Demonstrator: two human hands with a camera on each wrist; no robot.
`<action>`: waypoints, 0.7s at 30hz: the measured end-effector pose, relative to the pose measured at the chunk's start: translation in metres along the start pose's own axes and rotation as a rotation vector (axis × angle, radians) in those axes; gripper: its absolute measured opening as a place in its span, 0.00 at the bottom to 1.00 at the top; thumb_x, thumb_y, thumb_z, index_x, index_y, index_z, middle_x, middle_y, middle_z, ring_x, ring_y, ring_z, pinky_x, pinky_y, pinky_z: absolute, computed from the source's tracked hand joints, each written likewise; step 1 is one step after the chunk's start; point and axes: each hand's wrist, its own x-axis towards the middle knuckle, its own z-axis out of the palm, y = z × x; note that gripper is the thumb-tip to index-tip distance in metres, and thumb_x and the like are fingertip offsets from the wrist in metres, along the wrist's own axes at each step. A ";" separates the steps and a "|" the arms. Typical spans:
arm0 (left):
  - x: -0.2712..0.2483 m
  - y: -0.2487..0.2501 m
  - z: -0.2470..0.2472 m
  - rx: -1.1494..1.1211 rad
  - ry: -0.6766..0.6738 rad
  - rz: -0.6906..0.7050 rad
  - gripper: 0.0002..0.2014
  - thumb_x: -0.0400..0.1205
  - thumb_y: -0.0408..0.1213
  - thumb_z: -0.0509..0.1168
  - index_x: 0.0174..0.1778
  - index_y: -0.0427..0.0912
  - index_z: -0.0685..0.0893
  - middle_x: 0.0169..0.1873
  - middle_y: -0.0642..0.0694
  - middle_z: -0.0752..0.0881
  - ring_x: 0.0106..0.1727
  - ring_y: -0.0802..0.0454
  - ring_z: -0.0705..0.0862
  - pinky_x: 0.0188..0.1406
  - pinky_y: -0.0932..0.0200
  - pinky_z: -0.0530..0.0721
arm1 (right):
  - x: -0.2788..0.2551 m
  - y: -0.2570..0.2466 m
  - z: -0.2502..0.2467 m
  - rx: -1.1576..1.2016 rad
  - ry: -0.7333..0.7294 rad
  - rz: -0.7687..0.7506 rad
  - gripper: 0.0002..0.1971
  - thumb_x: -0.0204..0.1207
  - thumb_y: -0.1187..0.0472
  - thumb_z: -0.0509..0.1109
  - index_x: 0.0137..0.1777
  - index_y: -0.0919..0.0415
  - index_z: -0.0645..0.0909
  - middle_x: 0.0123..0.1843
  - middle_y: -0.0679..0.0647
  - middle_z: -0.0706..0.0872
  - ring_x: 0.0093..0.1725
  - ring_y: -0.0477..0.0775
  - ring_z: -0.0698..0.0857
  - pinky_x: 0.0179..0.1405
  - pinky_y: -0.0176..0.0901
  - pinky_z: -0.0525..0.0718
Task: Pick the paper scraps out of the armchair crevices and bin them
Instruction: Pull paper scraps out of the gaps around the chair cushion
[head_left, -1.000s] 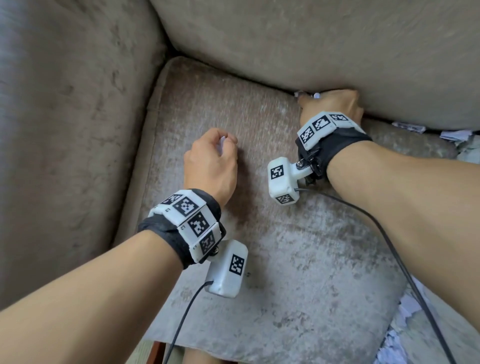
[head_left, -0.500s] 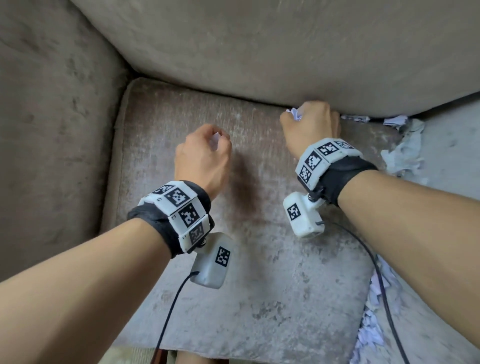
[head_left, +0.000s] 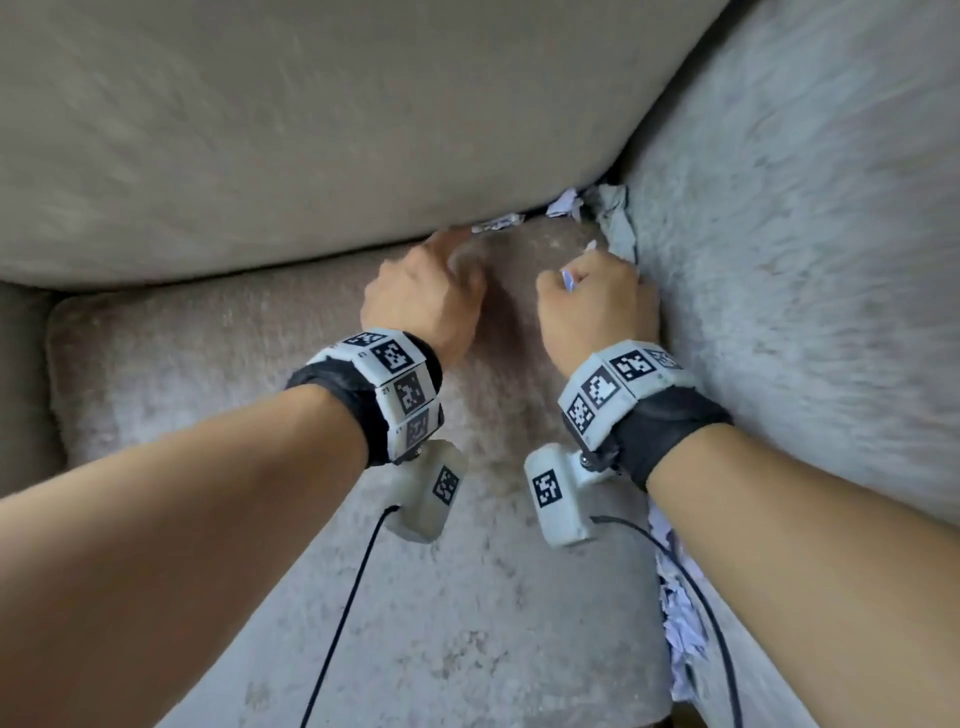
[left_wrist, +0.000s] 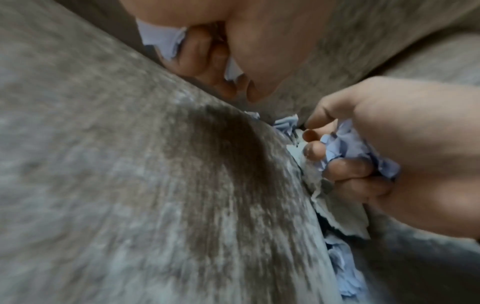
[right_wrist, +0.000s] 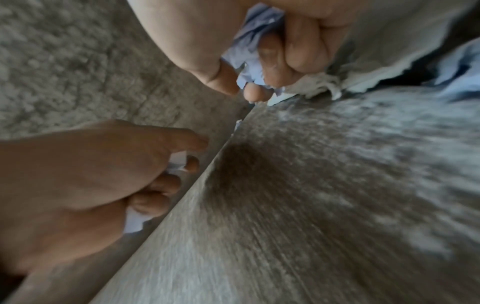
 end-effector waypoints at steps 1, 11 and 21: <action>0.004 0.008 0.005 0.031 -0.001 0.033 0.19 0.83 0.51 0.57 0.71 0.67 0.75 0.58 0.42 0.87 0.58 0.31 0.83 0.55 0.49 0.80 | 0.001 0.006 -0.002 0.010 0.007 0.009 0.13 0.74 0.56 0.63 0.30 0.59 0.70 0.30 0.53 0.75 0.38 0.65 0.78 0.35 0.45 0.68; 0.027 0.027 0.031 0.170 -0.035 0.102 0.19 0.84 0.49 0.57 0.72 0.64 0.71 0.57 0.41 0.88 0.56 0.29 0.84 0.52 0.45 0.81 | 0.013 0.025 -0.013 0.097 -0.041 0.050 0.08 0.76 0.54 0.65 0.47 0.56 0.83 0.46 0.52 0.89 0.48 0.60 0.85 0.37 0.39 0.71; 0.054 0.033 0.028 0.223 -0.173 0.113 0.22 0.81 0.47 0.58 0.73 0.54 0.74 0.63 0.38 0.85 0.62 0.32 0.81 0.56 0.50 0.78 | 0.009 0.028 0.000 0.118 -0.084 0.033 0.05 0.72 0.58 0.67 0.36 0.54 0.76 0.35 0.53 0.86 0.39 0.61 0.84 0.35 0.45 0.81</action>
